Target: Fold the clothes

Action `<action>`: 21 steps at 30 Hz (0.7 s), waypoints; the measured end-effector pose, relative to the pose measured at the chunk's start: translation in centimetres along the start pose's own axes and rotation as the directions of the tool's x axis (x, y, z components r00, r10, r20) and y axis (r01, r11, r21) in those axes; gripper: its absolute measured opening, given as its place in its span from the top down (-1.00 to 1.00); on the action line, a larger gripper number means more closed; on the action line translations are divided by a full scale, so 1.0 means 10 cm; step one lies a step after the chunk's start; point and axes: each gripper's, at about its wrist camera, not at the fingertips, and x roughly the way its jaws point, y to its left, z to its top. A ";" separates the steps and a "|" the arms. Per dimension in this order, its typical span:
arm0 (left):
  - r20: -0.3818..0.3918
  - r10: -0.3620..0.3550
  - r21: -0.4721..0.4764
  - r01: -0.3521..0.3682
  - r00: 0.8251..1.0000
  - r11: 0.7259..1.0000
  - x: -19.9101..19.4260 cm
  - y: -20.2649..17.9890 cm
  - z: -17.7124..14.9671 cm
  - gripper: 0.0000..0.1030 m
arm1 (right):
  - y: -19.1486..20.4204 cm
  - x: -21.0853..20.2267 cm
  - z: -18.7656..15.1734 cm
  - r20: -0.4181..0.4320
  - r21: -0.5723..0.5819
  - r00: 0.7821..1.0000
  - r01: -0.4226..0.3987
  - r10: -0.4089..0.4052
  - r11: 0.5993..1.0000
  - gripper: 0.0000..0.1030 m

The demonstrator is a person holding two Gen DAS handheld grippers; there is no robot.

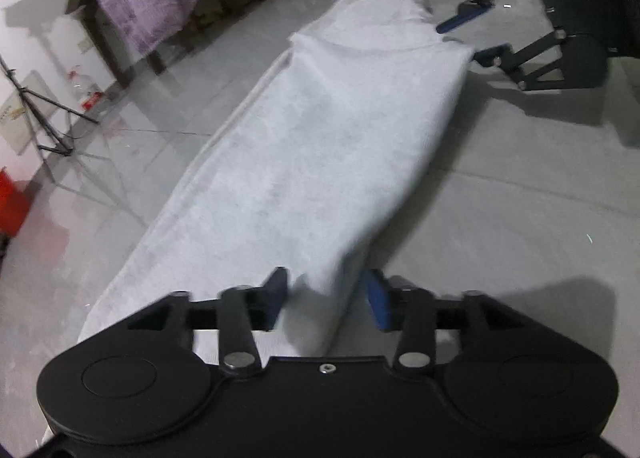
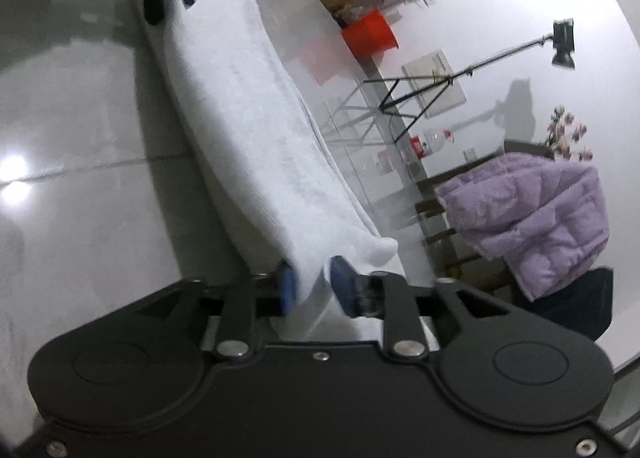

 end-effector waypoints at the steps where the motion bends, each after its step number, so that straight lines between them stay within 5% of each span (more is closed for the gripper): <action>1: 0.007 -0.007 0.005 0.007 1.000 1.000 -0.04 0.03 -0.01 -0.06 | 0.02 -0.03 -0.03 -0.002 -0.004 1.000 -0.002 0.002 1.000 -0.12; 7: 0.081 0.017 0.058 -0.022 0.997 0.998 0.07 0.49 0.45 -0.15 | 0.01 -0.09 -0.17 -0.050 0.050 0.998 -0.034 0.036 0.998 -0.18; 10: 0.137 -0.052 0.137 0.034 0.989 0.990 0.46 0.80 1.19 -0.48 | -0.02 -0.05 -0.18 -0.061 0.085 0.997 -0.038 0.043 0.996 -0.15; 12: 0.134 -0.123 0.139 0.104 0.983 0.985 0.84 0.90 1.62 -0.51 | -0.04 -0.04 -0.20 -0.071 0.115 0.997 -0.032 0.040 0.993 -0.15; 17: 0.045 -0.229 -0.012 0.230 0.972 0.973 2.05 1.11 2.39 -0.51 | -0.10 0.00 -0.21 -0.061 0.218 0.996 -0.047 0.061 0.975 0.06; 21: -0.002 -0.306 -0.096 0.304 0.952 0.948 2.58 1.22 2.51 -0.36 | -0.13 -0.01 -0.24 -0.053 0.289 0.996 -0.057 0.076 0.956 0.08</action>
